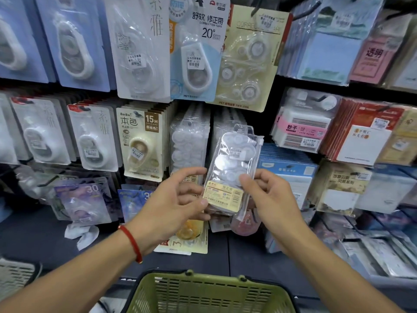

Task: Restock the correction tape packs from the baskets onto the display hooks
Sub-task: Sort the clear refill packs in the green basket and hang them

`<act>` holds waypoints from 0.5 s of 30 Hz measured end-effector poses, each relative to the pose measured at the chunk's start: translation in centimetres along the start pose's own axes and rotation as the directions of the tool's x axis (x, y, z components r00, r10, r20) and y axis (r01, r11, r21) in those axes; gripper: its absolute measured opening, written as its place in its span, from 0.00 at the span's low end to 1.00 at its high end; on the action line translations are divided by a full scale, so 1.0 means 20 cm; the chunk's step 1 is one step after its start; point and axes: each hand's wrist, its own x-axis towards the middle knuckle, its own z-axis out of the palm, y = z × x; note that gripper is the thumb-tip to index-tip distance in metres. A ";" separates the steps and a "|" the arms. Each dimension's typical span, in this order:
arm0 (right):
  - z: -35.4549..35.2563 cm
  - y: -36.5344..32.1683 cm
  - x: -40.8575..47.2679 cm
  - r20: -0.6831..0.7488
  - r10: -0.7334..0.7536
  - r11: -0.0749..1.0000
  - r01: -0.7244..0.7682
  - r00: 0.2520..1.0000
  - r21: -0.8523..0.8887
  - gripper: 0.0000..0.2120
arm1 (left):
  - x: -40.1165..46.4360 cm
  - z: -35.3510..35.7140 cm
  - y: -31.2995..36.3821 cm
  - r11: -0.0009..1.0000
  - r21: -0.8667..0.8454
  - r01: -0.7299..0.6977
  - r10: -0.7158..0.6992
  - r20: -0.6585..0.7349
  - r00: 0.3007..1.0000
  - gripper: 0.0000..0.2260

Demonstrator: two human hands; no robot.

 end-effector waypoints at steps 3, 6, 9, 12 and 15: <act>-0.03 -0.01 0.01 0.006 -0.034 0.999 0.034 0.999 0.014 0.07 | -0.01 0.01 0.01 1.000 -0.010 -0.019 0.019 0.003 1.000 0.26; -0.03 -0.02 0.01 -0.001 -0.074 0.997 0.074 0.997 -0.004 0.08 | -0.02 0.02 0.03 1.000 -0.014 -0.027 0.027 0.011 1.000 0.26; -0.04 -0.03 0.01 -0.006 -0.085 0.996 0.085 0.996 -0.027 0.09 | -0.03 0.02 0.05 0.998 -0.034 -0.044 0.045 0.025 0.999 0.25; -0.03 -0.03 0.01 -0.011 -0.103 0.995 0.103 0.995 -0.005 0.09 | -0.04 0.02 0.07 0.997 -0.055 -0.059 0.061 0.040 0.997 0.26; -0.02 -0.03 0.00 -0.026 -0.110 0.993 0.111 0.994 0.040 0.09 | -0.04 0.01 0.07 0.995 -0.084 -0.055 0.060 0.063 0.996 0.29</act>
